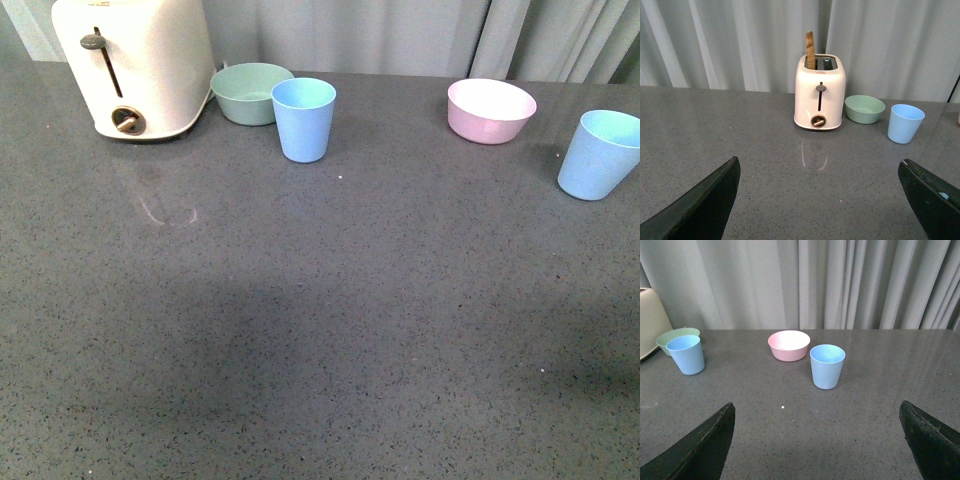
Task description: Stack blue cups with both arms
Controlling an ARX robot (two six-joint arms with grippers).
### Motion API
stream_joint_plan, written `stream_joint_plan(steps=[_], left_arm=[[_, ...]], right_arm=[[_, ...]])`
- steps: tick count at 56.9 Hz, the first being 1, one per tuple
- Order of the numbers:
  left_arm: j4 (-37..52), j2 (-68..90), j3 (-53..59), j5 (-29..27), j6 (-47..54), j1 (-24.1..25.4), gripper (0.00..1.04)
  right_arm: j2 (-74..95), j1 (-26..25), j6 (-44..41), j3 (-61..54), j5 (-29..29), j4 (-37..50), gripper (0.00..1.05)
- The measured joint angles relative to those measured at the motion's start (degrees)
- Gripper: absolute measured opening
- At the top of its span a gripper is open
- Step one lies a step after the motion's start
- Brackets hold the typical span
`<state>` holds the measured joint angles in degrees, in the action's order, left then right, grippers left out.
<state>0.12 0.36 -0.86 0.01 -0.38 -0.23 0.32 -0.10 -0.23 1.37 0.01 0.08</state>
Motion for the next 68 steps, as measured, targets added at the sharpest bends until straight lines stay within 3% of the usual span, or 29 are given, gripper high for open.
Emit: stream_joint_plan(steps=[37,40,45,58,68], left_arm=[[0.0,0.0,0.0,0.0,0.0,0.0,0.96],[-13.1,7.2,-5.3,2.5,-4.2,-0.8,0.96],[-21.2,20.2,-11.3,2.6,-8.7,-4.0,0.96],[-7.6,45.7,-20.8,4.7,-10.8,-5.3,0.96],[-0.9,71.8,-36.9,7.6,-12.7,-6.5,0.96]], right_arm=[[0.0,0.0,0.0,0.0,0.0,0.0,0.96],[0.0,0.0,0.0,0.0,0.0,0.0,0.96],[0.0,0.0,0.0,0.0,0.0,0.0,0.96],[0.0,0.0,0.0,0.0,0.0,0.0,0.96],[0.0,0.0,0.0,0.0,0.0,0.0,0.96]])
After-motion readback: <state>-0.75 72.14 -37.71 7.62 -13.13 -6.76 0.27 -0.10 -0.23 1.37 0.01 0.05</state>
